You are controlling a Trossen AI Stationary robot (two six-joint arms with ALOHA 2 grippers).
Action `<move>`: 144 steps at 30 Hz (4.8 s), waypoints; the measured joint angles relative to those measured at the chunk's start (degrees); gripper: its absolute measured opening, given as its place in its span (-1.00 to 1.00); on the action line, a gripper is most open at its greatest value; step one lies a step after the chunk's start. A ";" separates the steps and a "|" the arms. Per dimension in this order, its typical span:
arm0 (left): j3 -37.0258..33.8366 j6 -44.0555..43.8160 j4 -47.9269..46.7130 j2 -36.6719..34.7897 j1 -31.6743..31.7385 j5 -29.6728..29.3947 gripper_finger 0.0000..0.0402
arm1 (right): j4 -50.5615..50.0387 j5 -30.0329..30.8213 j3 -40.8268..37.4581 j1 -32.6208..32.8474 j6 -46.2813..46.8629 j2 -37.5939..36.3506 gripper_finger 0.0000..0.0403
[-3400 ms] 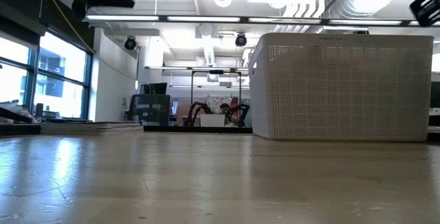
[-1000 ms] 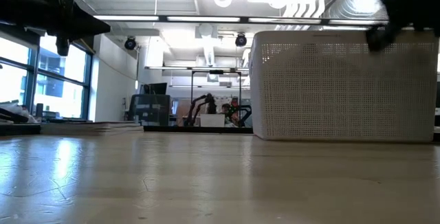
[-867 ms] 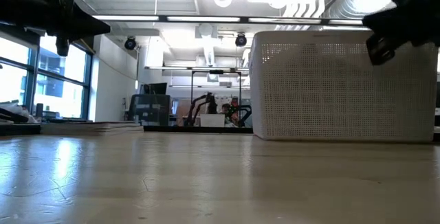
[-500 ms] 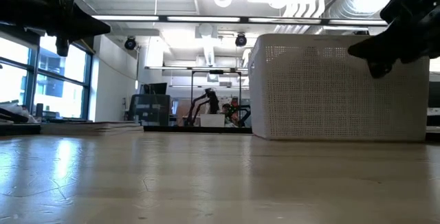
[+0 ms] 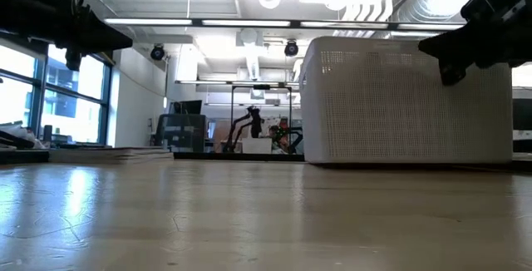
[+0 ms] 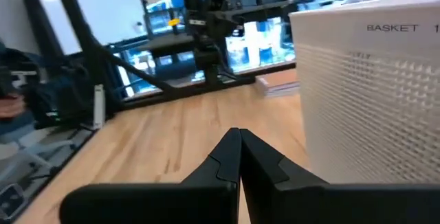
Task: Sort clothes
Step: Return to Home Position
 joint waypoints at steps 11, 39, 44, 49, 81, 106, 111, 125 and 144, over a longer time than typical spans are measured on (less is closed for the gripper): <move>-0.01 4.41 -2.67 -0.02 0.00 0.39 -1.00 | 6.93 -1.83 -1.95 -0.03 1.02 -1.33 -1.00; -5.35 -0.67 -1.07 2.14 -0.02 -1.54 -0.98 | 4.47 -8.29 -1.85 1.94 -1.39 -1.41 -1.00; -5.35 -0.69 -1.05 2.14 -0.02 -1.52 -0.98 | 4.47 -8.40 -1.84 6.43 -0.73 -1.43 -1.00; -5.35 -0.69 -1.05 2.14 -0.02 -1.54 -0.98 | 5.78 -1.73 -1.97 12.77 2.76 -1.43 -1.00; -5.31 -0.68 -1.03 2.16 -0.02 -1.53 -0.98 | 3.08 5.74 -1.99 6.25 -4.64 -1.45 -1.00; -5.31 -0.68 -1.04 2.15 -0.02 -1.53 -0.98 | 3.14 3.33 -2.01 6.30 -6.36 -1.06 -1.00; -5.31 -0.69 -1.05 2.16 -0.02 -1.54 -0.97 | 3.14 3.34 -2.01 6.30 -6.36 -1.06 -1.00; -5.31 -0.69 -1.04 2.15 -0.02 -1.53 -0.97 | 3.14 3.35 -2.03 6.30 -6.35 -1.04 -1.00; -5.31 -0.68 -1.05 2.14 -0.02 -1.52 -0.97 | 3.16 3.35 -2.03 6.30 -6.36 -1.04 -1.00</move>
